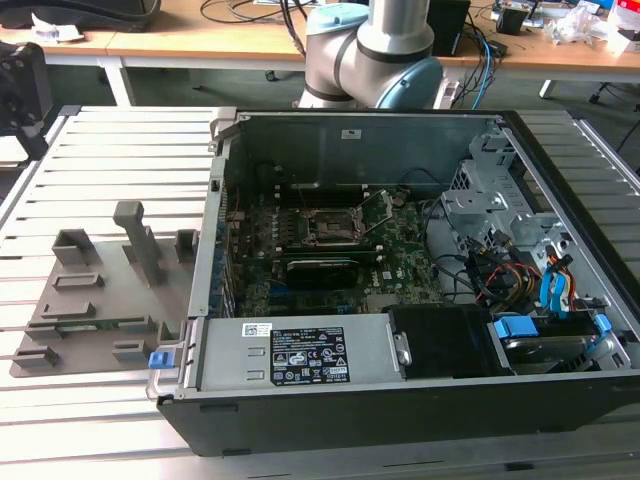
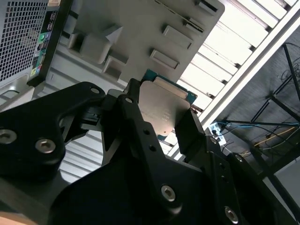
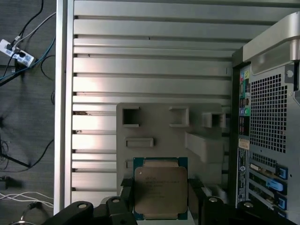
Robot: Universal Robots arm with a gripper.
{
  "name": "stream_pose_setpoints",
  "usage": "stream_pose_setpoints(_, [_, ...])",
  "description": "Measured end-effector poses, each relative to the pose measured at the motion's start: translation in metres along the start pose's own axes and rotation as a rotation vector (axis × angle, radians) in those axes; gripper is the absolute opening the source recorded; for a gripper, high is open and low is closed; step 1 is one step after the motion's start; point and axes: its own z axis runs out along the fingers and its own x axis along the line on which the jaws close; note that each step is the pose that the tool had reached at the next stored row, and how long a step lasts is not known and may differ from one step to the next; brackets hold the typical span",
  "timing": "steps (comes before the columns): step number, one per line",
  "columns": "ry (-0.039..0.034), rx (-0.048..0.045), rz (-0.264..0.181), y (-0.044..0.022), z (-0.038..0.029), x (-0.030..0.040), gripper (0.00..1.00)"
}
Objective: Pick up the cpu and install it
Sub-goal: 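Pick up the cpu and move it towards the insertion slot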
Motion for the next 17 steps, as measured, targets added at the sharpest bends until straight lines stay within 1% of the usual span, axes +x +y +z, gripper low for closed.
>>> stream_pose_setpoints(4, [0.0004,0.0000,0.000,-0.0002,0.0001,-0.0090,0.55])
stream_pose_setpoints(5, [0.0007,0.0000,0.000,-0.0003,0.0003,-0.0136,0.55])
stream_pose_setpoints(8, [0.0021,0.0000,0.000,-0.0006,0.0006,-0.0309,0.55])
stream_pose_setpoints(9, [0.0029,-0.0001,0.000,-0.0008,0.0008,-0.0389,0.55])
stream_pose_setpoints(11, [0.0044,-0.0001,0.000,-0.0011,0.0010,-0.0517,0.55])
stream_pose_setpoints(13, [0.0063,-0.0001,0.000,-0.0013,0.0013,-0.0668,0.55])
stream_pose_setpoints(14, [0.0070,-0.0002,0.000,-0.0015,0.0014,-0.0726,0.55])
stream_pose_setpoints(17, [0.0091,-0.0001,0.000,-0.0018,0.0016,-0.0866,0.55])
